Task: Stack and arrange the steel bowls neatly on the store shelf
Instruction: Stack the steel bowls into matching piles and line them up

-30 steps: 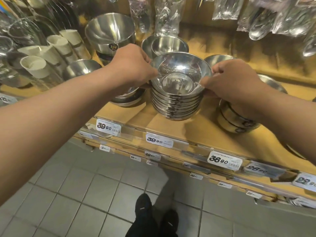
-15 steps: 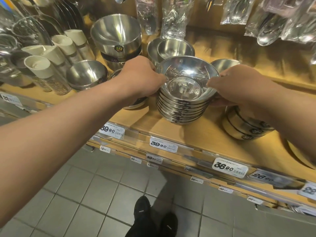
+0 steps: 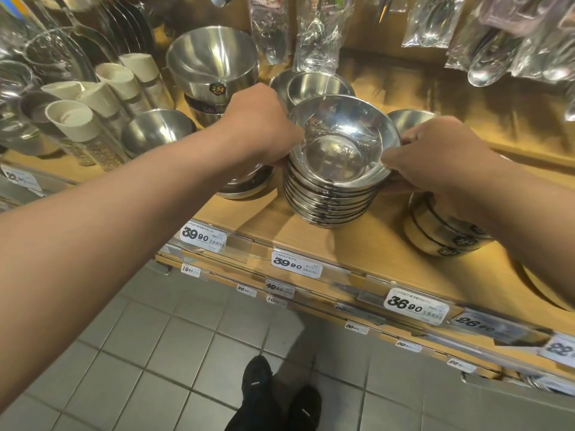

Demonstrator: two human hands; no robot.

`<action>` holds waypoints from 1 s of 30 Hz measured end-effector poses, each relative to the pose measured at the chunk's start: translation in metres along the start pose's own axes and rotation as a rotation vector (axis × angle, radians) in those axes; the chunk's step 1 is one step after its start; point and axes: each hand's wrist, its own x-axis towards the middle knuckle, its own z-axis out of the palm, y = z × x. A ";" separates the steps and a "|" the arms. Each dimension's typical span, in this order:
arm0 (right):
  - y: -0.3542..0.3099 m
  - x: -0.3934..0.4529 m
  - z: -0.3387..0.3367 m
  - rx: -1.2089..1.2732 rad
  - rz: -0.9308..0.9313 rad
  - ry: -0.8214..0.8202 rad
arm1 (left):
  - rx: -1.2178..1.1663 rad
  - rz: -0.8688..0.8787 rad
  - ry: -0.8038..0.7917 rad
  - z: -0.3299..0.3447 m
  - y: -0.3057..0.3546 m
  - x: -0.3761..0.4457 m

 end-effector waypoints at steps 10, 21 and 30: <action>0.001 0.005 -0.002 0.001 0.017 -0.068 | -0.044 -0.100 -0.100 -0.001 0.002 0.003; 0.002 0.005 0.001 -0.013 0.006 -0.026 | -0.111 -0.126 -0.134 -0.001 0.008 0.002; 0.007 0.006 0.006 -0.009 -0.013 -0.033 | -0.148 -0.110 -0.130 -0.002 0.003 0.007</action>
